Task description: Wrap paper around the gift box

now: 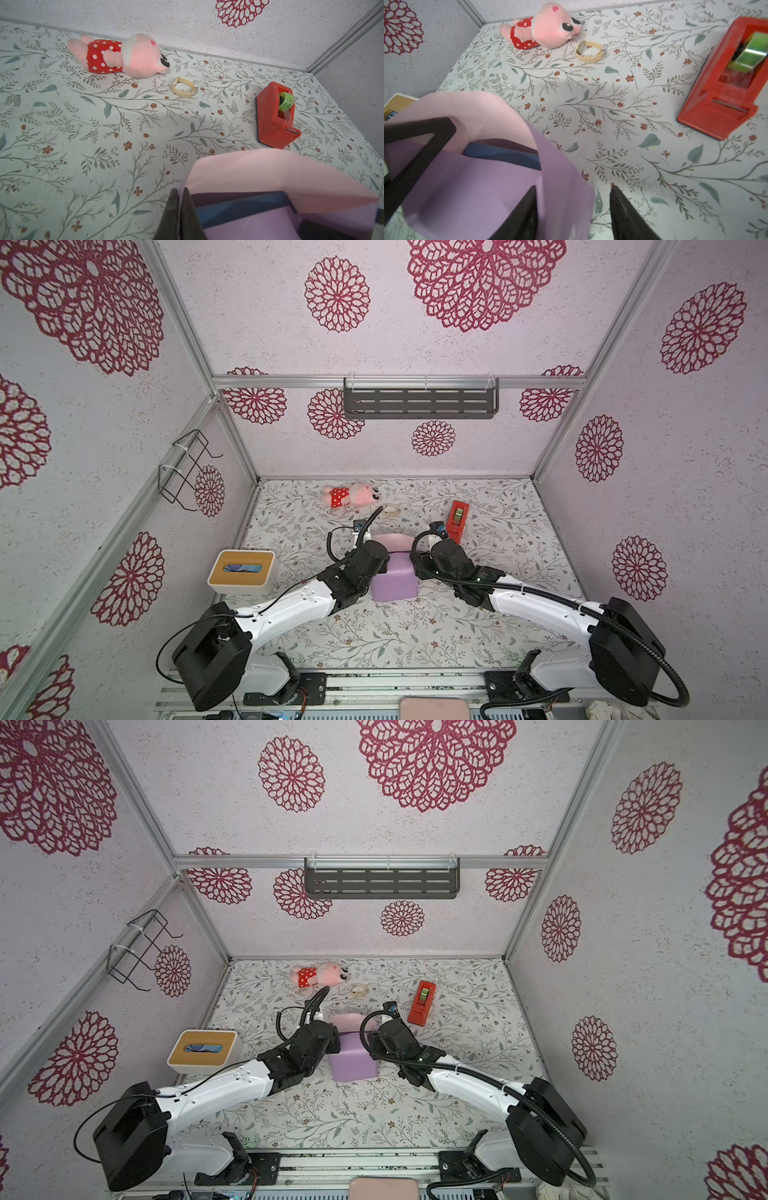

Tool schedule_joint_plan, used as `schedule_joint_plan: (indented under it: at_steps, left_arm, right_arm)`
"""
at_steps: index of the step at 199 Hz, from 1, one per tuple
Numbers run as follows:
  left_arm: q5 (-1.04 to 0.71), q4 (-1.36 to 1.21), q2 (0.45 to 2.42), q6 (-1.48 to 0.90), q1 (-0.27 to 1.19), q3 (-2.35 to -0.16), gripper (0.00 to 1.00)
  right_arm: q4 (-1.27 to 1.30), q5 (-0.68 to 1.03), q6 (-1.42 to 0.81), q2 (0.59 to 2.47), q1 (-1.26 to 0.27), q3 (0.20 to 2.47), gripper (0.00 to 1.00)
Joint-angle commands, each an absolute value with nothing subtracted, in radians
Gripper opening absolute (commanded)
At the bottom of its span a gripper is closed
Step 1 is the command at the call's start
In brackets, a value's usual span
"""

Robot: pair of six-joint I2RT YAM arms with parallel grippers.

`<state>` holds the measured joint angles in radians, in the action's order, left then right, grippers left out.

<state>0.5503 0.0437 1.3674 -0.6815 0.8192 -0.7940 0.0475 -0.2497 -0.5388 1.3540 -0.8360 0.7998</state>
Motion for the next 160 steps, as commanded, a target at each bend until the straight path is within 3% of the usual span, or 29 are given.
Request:
schedule_joint_plan:
  at_steps: [1,38,59,114,160]
  left_arm:
    - [0.544,0.052,1.348,-0.687,0.817,-0.799,0.20]
    - [0.473,0.032,1.312,-0.732,0.816,-0.755,0.48]
    - [0.437,0.011,1.306,-0.755,0.813,-0.716,0.58]
    - [0.404,0.014,1.332,-0.762,0.793,-0.689,0.65]
    - [0.409,0.015,1.350,-0.765,0.787,-0.667,0.65]
  right_arm:
    - [0.080,-0.290,-0.557,1.353,-0.837,0.788,0.50]
    - [0.101,-0.270,-0.590,1.363,-0.839,0.756,0.46]
    - [0.107,-0.268,-0.598,1.356,-0.842,0.744,0.46]
    - [0.105,-0.258,-0.586,1.341,-0.842,0.763,0.48]
    - [0.033,-0.209,-0.544,1.287,-0.837,0.834,0.63]
